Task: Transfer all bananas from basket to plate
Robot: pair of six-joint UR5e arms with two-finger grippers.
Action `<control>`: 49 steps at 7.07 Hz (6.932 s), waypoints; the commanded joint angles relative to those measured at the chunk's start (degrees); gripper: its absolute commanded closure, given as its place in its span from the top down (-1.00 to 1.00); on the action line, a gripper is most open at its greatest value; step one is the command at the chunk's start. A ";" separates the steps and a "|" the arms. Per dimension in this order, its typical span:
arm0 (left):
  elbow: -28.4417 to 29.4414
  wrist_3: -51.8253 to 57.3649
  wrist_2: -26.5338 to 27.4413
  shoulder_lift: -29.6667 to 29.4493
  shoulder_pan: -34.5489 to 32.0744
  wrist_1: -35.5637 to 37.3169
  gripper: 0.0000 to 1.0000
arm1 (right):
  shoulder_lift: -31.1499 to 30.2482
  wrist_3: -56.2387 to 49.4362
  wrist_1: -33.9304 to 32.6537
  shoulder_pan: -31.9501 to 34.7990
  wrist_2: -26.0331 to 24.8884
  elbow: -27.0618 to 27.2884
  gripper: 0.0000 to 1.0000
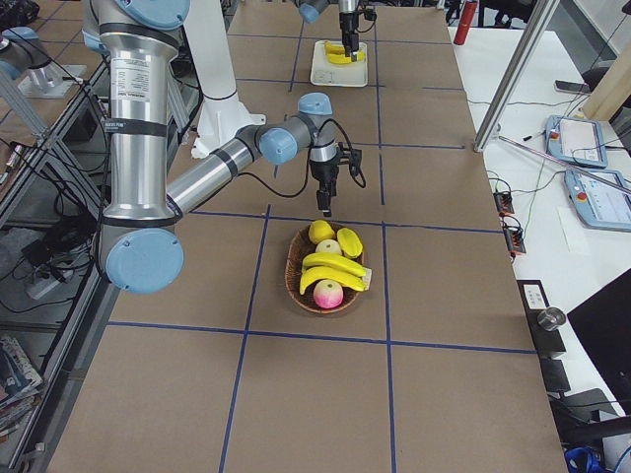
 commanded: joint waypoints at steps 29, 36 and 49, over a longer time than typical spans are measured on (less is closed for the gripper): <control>0.10 -3.77 3.57 -3.60 4.12 0.11 0.99 | -0.91 -14.74 -0.92 1.48 3.27 -13.55 0.20; 0.27 -3.77 4.63 -3.78 4.38 0.37 0.99 | -0.64 -15.70 -1.62 4.09 5.80 -8.99 -0.98; -0.25 -25.37 4.45 -13.79 7.80 -16.49 0.99 | 23.79 14.68 26.12 -7.52 21.88 -2.04 -1.00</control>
